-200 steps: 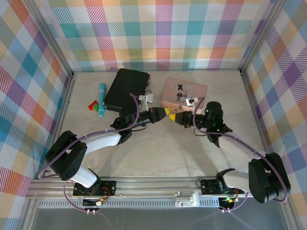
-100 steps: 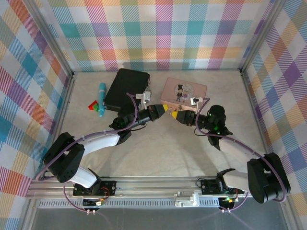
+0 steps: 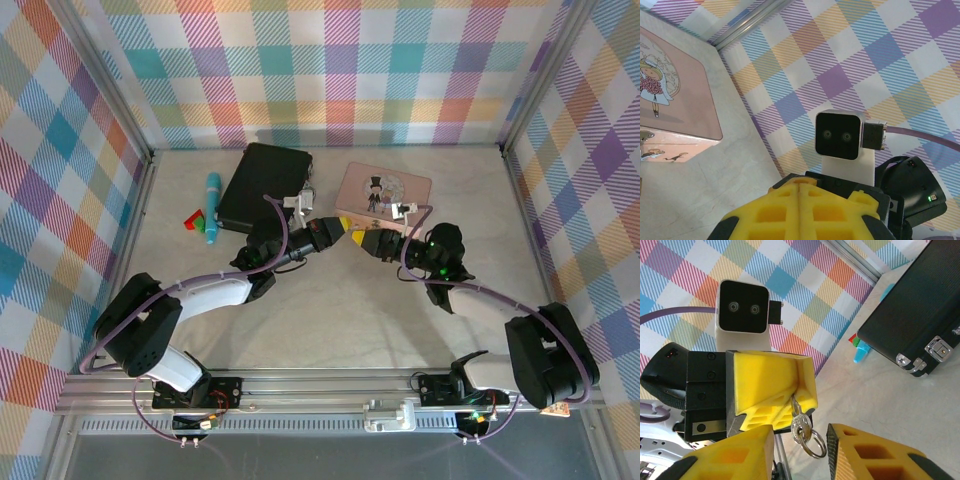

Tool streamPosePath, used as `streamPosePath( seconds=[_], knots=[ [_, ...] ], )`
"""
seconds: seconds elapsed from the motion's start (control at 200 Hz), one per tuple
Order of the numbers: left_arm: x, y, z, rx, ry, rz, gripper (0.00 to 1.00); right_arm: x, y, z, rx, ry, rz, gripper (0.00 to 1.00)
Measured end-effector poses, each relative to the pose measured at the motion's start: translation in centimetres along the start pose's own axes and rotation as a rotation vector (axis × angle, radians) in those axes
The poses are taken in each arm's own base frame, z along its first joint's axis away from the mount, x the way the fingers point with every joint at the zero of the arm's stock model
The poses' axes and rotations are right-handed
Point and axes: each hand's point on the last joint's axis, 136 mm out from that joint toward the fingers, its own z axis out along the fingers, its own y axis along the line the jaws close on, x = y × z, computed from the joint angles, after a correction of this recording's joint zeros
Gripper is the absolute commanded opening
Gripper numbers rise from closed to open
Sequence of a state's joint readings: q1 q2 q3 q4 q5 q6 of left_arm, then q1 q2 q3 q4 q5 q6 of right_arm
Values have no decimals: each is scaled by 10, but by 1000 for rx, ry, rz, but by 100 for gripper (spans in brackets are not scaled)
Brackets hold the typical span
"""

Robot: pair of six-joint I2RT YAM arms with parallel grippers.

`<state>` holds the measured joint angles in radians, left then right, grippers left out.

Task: Unlock the padlock with the key

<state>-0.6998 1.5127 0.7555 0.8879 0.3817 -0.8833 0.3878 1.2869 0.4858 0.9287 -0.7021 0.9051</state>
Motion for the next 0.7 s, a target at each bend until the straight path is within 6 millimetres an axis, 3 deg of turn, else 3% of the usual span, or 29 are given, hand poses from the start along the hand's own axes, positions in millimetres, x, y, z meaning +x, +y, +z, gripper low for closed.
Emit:
streamPosePath(
  seconds=[0.29,0.435,0.5,0.58,0.7],
  knots=[
    [4,-2,2,9,7,-12,0,-1,-2,4,-12,-13,6,28],
    [6,0,4,10,3,-19,0,-1,-2,6,-22,-13,8,11],
    [6,2,3,7,-3,-21,0,-1,-2,6,-22,-16,9,8],
    [6,1,2,9,-10,-22,0,-1,-2,6,-22,-16,10,14],
    [6,2,2,9,-17,-21,0,-2,-1,6,-23,-18,7,31]
  ],
)
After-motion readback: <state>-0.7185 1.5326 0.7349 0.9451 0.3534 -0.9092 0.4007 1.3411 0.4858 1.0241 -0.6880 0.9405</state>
